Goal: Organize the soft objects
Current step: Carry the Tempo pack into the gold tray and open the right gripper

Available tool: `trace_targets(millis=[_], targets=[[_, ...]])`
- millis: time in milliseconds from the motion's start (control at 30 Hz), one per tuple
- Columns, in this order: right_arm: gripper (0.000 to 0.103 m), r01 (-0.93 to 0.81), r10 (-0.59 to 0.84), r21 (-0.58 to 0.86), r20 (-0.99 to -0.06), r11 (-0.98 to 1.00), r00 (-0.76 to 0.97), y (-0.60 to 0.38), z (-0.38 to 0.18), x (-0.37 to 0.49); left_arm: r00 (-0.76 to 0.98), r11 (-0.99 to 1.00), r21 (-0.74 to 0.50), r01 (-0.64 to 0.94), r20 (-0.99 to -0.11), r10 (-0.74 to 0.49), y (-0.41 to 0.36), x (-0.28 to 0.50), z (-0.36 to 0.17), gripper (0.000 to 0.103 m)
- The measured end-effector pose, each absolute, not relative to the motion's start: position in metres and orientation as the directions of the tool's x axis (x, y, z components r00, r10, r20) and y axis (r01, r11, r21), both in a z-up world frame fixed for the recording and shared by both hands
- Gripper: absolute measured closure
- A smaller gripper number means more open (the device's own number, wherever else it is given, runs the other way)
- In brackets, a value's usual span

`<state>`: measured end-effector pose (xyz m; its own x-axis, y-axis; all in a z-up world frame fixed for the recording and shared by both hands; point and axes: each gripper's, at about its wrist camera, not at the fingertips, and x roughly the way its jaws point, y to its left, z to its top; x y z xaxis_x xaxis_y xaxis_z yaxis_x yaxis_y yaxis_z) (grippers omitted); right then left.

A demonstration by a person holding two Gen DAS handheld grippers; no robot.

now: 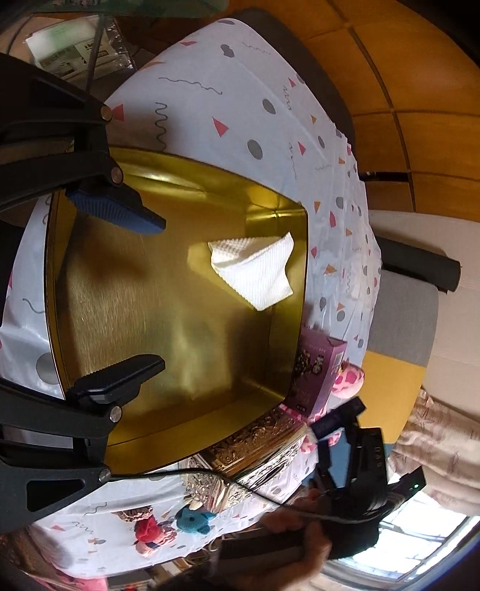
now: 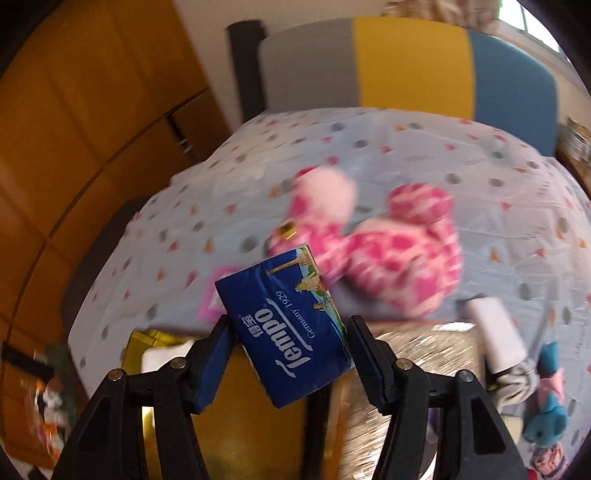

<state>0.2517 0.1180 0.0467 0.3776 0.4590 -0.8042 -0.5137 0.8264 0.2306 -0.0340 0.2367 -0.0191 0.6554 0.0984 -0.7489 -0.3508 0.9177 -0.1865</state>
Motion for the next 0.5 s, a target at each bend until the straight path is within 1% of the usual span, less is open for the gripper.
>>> trace_targets(millis=[133,267,367,467,500], targets=[[0.040,-0.578,0.475,0.235,-0.824,0.782,0.307,0.135,0.030,0.223,0.657,0.905,-0.191,-0.380,-0.744,0.118,0.243,-0.039,-0.017,0.035],[0.040,-0.643,0.445,0.204,-0.863,0.738,0.238,0.152,0.008,0.191,0.654,0.896,-0.191,-0.401,-0.744,0.134,0.248,-0.043,-0.017,0.035],[0.040,-0.676,0.375,0.120,-0.894,0.727,0.244,0.163,-0.012,0.175,0.652,0.893,-0.189,-0.408,-0.746,0.139,0.249,-0.045,-0.018,0.034],[0.040,-0.675,0.289,0.033,-0.918,0.737,0.270,0.172,-0.030,0.169,0.654,0.894,-0.181,-0.410,-0.742,0.150,0.247,-0.046,-0.016,0.026],[0.040,-0.661,0.253,-0.007,-0.921,0.750,0.296,0.175,-0.036,0.170,0.656,0.893,-0.175,-0.414,-0.738,0.159,0.246,-0.047,-0.014,0.025]])
